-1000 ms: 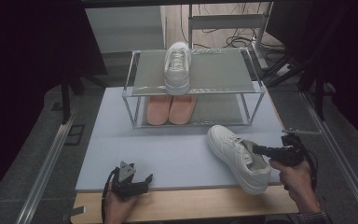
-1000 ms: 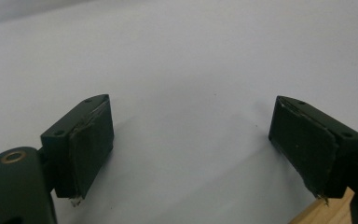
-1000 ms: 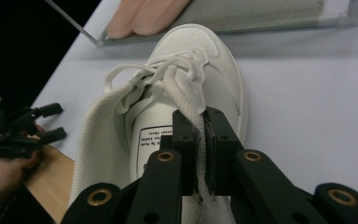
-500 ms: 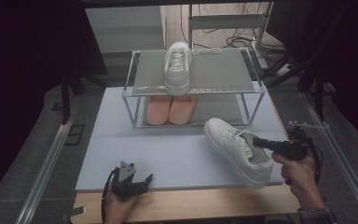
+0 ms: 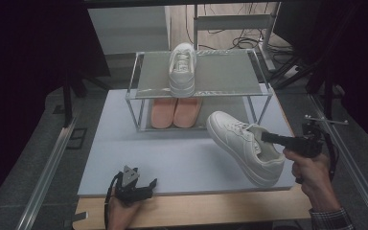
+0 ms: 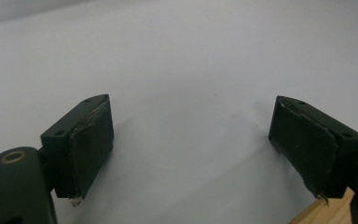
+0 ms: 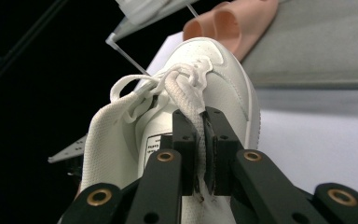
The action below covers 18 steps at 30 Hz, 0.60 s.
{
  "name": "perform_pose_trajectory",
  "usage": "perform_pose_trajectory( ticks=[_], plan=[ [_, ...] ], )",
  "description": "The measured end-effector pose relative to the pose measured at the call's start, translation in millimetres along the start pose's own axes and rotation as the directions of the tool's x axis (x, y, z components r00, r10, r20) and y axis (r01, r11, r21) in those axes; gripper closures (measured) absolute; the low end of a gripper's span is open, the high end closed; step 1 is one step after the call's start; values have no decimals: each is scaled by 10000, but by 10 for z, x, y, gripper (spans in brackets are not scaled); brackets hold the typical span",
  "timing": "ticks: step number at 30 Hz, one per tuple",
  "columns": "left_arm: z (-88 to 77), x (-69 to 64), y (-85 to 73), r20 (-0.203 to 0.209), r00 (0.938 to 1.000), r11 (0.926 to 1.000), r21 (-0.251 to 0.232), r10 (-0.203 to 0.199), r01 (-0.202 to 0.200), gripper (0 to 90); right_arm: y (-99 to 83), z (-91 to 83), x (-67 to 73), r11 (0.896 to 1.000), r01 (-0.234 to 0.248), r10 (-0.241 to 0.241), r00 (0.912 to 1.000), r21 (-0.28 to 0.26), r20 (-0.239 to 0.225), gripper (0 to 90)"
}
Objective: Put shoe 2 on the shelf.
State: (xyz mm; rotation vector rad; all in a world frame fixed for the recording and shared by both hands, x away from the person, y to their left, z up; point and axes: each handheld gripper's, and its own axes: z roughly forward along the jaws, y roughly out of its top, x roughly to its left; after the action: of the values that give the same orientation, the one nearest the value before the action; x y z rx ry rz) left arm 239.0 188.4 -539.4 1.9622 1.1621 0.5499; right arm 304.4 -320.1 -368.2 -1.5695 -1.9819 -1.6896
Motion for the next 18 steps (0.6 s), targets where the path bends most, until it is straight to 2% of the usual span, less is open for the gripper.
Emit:
perform_pose_trajectory(
  ticks=[9, 18],
  plan=[
    [-2, 1, 1, -3, 10000, 10000, 25, 15, -15, 138, 161, -101, 149, 9993, -214, 201, 9989, -304, -421, 850],
    [-1, 2, 1, 7, 10000, 10000, 28, 16, -16, 138, 342, -184, 326, 9974, -234, 197, 9983, -675, -554, 849]
  ],
)
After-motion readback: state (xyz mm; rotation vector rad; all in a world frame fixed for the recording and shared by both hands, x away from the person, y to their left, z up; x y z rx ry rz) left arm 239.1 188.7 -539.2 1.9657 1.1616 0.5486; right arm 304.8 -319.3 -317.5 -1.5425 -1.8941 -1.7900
